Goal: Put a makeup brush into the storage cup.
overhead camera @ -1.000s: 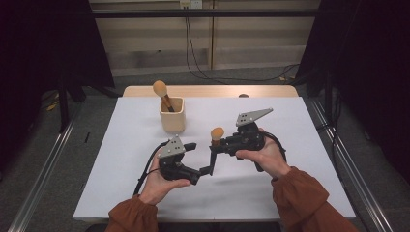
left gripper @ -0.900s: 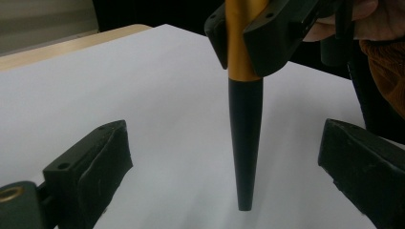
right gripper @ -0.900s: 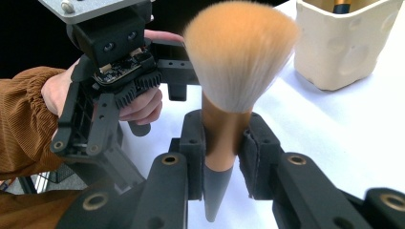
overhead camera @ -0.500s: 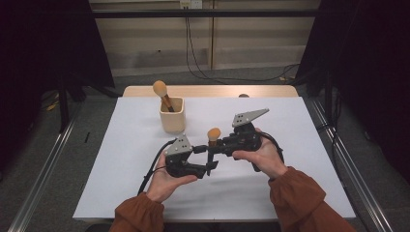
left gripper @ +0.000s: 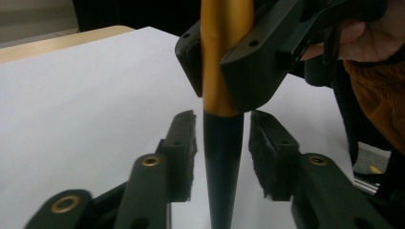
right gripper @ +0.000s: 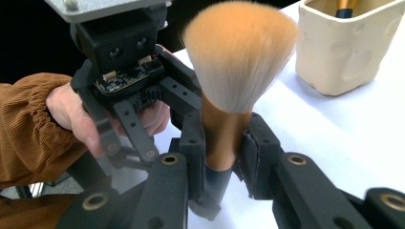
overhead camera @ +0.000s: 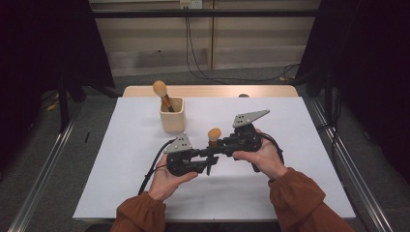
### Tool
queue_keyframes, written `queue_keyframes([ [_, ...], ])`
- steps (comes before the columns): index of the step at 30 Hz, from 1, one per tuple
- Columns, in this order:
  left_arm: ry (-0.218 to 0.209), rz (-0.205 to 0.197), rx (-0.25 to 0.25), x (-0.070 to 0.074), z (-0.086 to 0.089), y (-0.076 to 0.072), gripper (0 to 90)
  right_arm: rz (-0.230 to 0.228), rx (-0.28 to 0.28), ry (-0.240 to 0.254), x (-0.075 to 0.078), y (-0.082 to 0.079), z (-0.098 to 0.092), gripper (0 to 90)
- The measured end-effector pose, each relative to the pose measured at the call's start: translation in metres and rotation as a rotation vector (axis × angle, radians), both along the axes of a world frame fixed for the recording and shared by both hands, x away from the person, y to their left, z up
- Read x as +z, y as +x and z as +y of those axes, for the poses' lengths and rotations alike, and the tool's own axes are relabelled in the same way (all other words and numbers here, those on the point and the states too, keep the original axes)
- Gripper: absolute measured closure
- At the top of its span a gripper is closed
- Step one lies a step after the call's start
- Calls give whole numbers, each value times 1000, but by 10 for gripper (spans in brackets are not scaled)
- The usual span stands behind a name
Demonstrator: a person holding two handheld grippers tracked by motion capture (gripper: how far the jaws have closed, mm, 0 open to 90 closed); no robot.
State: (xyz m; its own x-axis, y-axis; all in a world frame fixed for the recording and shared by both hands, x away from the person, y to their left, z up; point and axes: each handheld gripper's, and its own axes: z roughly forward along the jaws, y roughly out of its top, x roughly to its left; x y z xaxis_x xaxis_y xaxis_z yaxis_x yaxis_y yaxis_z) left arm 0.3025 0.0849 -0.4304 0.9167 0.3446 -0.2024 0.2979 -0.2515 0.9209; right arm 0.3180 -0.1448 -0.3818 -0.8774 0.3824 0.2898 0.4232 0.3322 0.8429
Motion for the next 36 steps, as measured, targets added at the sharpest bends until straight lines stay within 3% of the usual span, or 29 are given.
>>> queue_keyframes([
  [6,-9,19,3,0,1,2,736,-4,2,1,-1,0,2,731],
  [12,11,8,3,0,1,2,742,-6,8,2,-2,0,3,730],
  [19,4,7,0,-1,1,3,744,-5,-1,19,-4,0,2,705],
  [29,-6,7,23,0,8,6,744,-4,-34,59,-9,-2,-4,531],
  [36,3,3,31,1,12,7,744,-57,-99,70,-8,-6,-9,231],
])
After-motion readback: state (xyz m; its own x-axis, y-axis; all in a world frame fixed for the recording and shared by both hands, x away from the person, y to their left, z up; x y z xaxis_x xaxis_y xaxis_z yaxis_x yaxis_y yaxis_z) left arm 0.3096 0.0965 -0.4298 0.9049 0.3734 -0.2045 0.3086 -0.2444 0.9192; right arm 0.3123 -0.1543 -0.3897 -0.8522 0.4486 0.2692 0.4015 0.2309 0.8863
